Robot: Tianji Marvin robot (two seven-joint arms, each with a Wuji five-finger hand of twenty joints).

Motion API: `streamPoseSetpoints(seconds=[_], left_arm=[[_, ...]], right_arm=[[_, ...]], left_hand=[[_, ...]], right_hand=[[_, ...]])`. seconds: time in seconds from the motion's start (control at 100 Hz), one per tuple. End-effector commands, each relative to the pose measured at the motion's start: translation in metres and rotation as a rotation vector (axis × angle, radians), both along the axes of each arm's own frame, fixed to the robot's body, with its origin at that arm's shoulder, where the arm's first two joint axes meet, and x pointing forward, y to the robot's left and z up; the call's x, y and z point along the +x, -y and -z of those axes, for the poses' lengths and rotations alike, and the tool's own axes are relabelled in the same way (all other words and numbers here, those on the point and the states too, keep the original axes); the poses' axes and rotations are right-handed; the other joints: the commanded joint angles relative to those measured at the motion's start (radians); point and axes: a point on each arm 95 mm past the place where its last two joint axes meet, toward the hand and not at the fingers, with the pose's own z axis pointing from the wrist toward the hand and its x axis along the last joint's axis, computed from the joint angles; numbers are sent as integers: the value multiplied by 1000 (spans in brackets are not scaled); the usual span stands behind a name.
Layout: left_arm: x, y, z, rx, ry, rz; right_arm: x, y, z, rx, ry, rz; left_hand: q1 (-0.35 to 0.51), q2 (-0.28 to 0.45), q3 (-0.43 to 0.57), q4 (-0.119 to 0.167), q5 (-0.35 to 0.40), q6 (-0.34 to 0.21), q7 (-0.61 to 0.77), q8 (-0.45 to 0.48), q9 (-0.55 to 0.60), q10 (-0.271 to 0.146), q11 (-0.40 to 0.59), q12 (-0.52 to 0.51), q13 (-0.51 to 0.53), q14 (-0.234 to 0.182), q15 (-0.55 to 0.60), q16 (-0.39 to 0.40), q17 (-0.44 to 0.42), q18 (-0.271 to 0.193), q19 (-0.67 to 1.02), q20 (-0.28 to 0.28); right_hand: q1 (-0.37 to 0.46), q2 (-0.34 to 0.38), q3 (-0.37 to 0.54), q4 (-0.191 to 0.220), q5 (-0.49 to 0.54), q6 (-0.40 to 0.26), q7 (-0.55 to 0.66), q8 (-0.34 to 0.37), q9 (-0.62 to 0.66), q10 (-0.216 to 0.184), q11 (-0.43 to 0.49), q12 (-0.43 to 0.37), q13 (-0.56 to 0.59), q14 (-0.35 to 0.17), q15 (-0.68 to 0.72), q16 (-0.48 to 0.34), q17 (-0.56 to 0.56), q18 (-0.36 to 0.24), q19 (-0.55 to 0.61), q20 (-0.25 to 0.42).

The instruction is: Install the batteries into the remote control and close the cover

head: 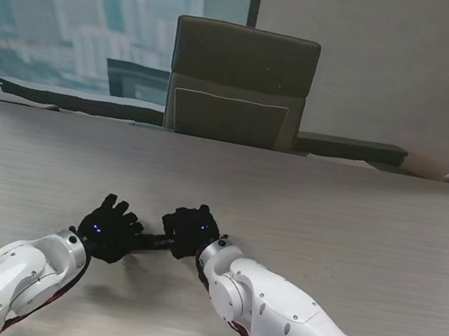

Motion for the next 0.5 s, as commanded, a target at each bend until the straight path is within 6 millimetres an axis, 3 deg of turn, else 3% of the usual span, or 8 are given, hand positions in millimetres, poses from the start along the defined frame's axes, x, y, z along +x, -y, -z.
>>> streamPoseSetpoints(seconds=[0.0, 0.49], left_arm=[[-13, -6, 23, 38, -82, -12], [-13, -5, 21, 40, -87, -11]], right_arm=[[0, -6, 1, 0, -14, -14], [3, -8, 18, -75, -38, -45]], left_hand=[[16, -44, -20, -27, 180, -157, 242, 66, 1, 9, 2, 1, -10, -6, -1, -7, -7, -1, -9, -2], [40, -40, -36, -30, 178, -168, 254, 57, -1, 9, 0, 0, -13, -6, -2, -8, -6, -1, -7, -3]], right_hand=[[31, 2, 32, -25, 12, -14, 32, -15, 4, -23, 36, 18, 20, -21, 23, 2, 3, -20, 22, 4], [81, 77, 32, -16, 136, 16, 50, -47, 85, -24, 51, -71, 69, -5, 30, -6, 19, -4, 21, 4]])
